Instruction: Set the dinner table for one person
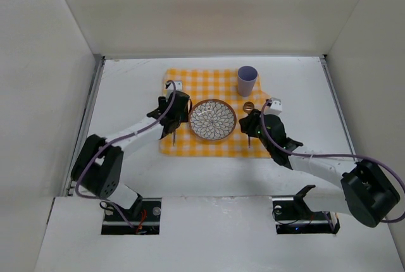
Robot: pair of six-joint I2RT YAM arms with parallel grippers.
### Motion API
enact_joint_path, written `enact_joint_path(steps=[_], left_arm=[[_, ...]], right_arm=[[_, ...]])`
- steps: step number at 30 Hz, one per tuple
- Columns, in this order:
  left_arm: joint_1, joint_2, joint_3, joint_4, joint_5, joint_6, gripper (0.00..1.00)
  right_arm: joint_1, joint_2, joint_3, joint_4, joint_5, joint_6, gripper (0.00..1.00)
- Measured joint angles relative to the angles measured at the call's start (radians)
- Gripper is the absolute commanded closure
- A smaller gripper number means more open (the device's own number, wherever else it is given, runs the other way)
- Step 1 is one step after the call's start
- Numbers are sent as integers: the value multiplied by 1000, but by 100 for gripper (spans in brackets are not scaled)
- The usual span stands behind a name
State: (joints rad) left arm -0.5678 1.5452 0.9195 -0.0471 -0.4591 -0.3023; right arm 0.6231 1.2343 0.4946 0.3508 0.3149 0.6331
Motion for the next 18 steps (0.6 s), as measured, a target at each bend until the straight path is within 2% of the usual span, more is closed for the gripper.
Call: enact_joint_path(steps=[4,10,18], left_arm=[[22,-186,-60,22,34,-72,44],[138,-391,-208,58,39,-205,43],[354,-542,-430,38,66,-389,39]], right_arm=[[-2,-68,-14,4,26,0,48],[-34,-216,-89,15,146,18,44],[-230,-477,-234,-18,304,145,42]])
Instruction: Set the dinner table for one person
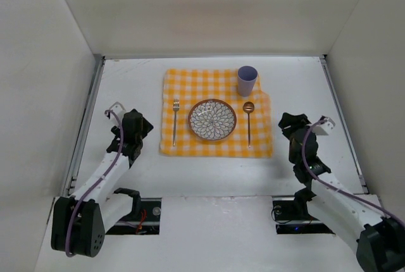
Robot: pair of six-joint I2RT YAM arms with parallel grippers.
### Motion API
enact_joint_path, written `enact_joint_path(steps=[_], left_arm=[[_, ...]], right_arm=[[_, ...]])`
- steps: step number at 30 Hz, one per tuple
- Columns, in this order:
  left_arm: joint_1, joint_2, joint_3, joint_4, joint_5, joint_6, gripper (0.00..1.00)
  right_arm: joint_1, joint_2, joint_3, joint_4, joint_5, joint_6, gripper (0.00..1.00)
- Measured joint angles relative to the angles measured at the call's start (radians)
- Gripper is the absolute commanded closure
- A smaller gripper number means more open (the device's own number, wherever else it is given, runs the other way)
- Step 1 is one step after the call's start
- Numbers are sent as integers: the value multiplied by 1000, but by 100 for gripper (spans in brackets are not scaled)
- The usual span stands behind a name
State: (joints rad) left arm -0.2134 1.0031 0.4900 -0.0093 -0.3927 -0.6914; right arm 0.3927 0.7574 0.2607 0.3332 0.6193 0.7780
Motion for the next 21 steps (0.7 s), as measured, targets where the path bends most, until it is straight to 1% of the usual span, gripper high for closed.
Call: enact_joint_path(steps=[2,5,13,17,21], left_arm=[[33,-24,-15,-3,2,-24,39],[50,-43,-26,-2,4,-54,38],[87,-17,-32,13,14,-88,39],[97,5,-32,21,15,-92,40],[82,37,-32,32,15,-95,40]], right_arm=[[-34,-30,-18,-11,18,33,42],[-40,-24,-27,-13,26,55,42],[-38,115,-27,-9,24,64,42],[-37,139,-27,-4,14,64,42],[-31,142,-26,11,-3,64,42]])
